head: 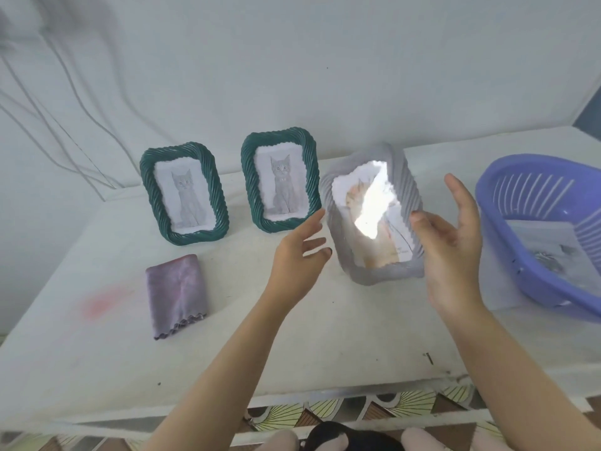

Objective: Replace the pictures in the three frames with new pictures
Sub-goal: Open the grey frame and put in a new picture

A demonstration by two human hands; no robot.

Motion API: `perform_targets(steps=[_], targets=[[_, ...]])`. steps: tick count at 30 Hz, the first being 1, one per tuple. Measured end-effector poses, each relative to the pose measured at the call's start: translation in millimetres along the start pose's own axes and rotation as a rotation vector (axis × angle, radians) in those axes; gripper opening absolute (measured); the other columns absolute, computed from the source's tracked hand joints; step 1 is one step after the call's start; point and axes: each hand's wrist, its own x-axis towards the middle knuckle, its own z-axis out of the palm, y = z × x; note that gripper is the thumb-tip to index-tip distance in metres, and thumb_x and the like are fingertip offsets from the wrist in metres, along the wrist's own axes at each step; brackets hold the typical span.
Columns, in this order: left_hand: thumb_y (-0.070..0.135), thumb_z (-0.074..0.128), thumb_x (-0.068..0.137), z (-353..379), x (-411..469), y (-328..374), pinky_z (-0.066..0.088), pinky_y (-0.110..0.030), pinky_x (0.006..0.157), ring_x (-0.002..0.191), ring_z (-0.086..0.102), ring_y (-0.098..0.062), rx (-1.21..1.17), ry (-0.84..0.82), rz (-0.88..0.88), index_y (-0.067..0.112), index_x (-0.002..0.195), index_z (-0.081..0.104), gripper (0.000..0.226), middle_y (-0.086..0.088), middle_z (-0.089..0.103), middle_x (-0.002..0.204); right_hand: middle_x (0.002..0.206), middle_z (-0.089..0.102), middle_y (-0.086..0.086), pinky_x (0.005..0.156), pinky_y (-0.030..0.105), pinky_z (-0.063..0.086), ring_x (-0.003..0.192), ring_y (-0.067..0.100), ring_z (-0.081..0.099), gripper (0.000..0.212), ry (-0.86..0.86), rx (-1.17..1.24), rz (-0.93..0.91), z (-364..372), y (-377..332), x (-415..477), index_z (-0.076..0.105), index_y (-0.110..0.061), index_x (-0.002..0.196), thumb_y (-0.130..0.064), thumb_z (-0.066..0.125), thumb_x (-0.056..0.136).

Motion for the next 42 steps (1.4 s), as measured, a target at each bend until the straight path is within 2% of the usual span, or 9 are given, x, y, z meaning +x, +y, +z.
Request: perform_targets(steps=[2,6,11,17,21,25,30,36,42], targets=[[0.005,0.055,0.088,-0.9,-3.0,11.5,0.048,-0.007,0.077,0.099,0.061,-0.002,0.048,0.102,0.041,0.029,0.134,0.045,0.053,0.004,0.058,0.126,0.068,0.058,0.002,0.059,0.015,0.042,0.062,0.014,0.043,0.055,-0.01,-0.029,-0.034,5.8,-0.6,-11.5,0.045,-0.041,0.124,-0.003,0.058,0.087],[0.022,0.05,0.092,-2.8,-8.5,44.7,0.055,-0.041,0.076,0.079,0.067,-0.021,0.078,0.253,0.166,0.029,0.138,0.034,0.049,-0.004,0.07,0.081,0.063,0.059,-0.007,0.063,0.016,0.041,0.056,0.008,0.046,0.058,-0.073,-0.156,-0.142,17.3,2.6,-30.0,0.041,-0.045,0.125,-0.006,0.061,0.086],[0.046,0.056,0.086,-7.5,-9.9,76.6,0.043,-0.021,0.046,0.056,0.06,-0.018,0.258,0.3,0.084,0.03,0.143,0.017,0.071,0.001,0.054,0.053,0.096,0.067,-0.01,0.071,0.001,0.043,0.092,-0.013,0.06,0.056,-0.201,-0.357,-0.29,33.5,-2.6,-45.3,0.041,-0.028,0.13,-0.006,0.063,0.084],[0.019,0.056,0.082,-26.5,-5.0,70.8,0.052,-0.032,0.055,0.057,0.06,-0.014,0.234,0.336,0.021,0.018,0.13,0.043,0.049,0.006,0.06,0.059,0.103,0.063,-0.024,0.073,0.007,0.046,0.087,-0.003,0.064,0.052,-0.428,-0.474,-0.334,44.0,-4.9,-51.4,0.041,-0.026,0.134,-0.021,0.062,0.086],[0.009,0.047,0.086,-47.1,-1.0,48.0,0.056,-0.039,0.065,0.05,0.043,-0.014,0.163,0.288,-0.01,0.022,0.124,0.053,0.04,0.013,0.042,0.039,0.084,0.067,-0.009,0.052,0.024,0.044,0.059,0.018,0.055,0.031,-0.218,-0.436,-0.39,41.2,-12.6,-49.4,0.054,-0.026,0.118,-0.024,0.051,0.088],[0.0,0.042,0.088,-65.9,1.2,21.9,0.056,-0.026,0.056,0.059,0.057,-0.013,0.006,0.241,-0.091,0.023,0.117,0.058,0.041,-0.005,0.064,0.067,0.095,0.063,-0.01,0.061,0.016,0.042,0.074,0.008,0.055,0.034,-0.174,-0.526,-0.199,36.0,-2.4,-32.0,0.051,-0.031,0.119,-0.023,0.053,0.086],[-0.003,0.041,0.09,-74.5,3.3,-8.1,0.052,-0.025,0.057,0.058,0.059,-0.001,-0.035,0.215,-0.127,0.035,0.107,0.062,0.046,0.009,0.065,0.081,0.104,0.063,0.0,0.065,0.002,0.039,0.083,0.009,0.06,0.05,-0.342,-0.684,0.1,33.0,39.1,-21.8,0.044,-0.031,0.131,-0.021,0.063,0.085],[-0.002,0.046,0.089,-75.1,6.9,-45.1,0.046,-0.034,0.069,0.074,0.054,-0.016,0.027,0.252,-0.179,0.021,0.122,0.059,0.042,-0.002,0.056,0.084,0.075,0.064,-0.002,0.064,-0.003,0.037,0.072,0.004,0.059,0.055,-0.367,-0.719,0.103,38.0,55.3,-29.2,0.047,-0.023,0.13,-0.006,0.064,0.08],[0.002,0.053,0.088,-71.8,-2.6,-57.9,0.042,-0.015,0.074,0.083,0.055,-0.011,0.137,0.297,-0.189,0.011,0.129,0.052,0.042,0.001,0.06,0.093,0.073,0.063,-0.007,0.062,0.002,0.038,0.069,0.001,0.057,0.052,-0.371,-0.816,0.039,34.8,59.4,-39.0,0.046,-0.019,0.129,-0.006,0.062,0.081]])
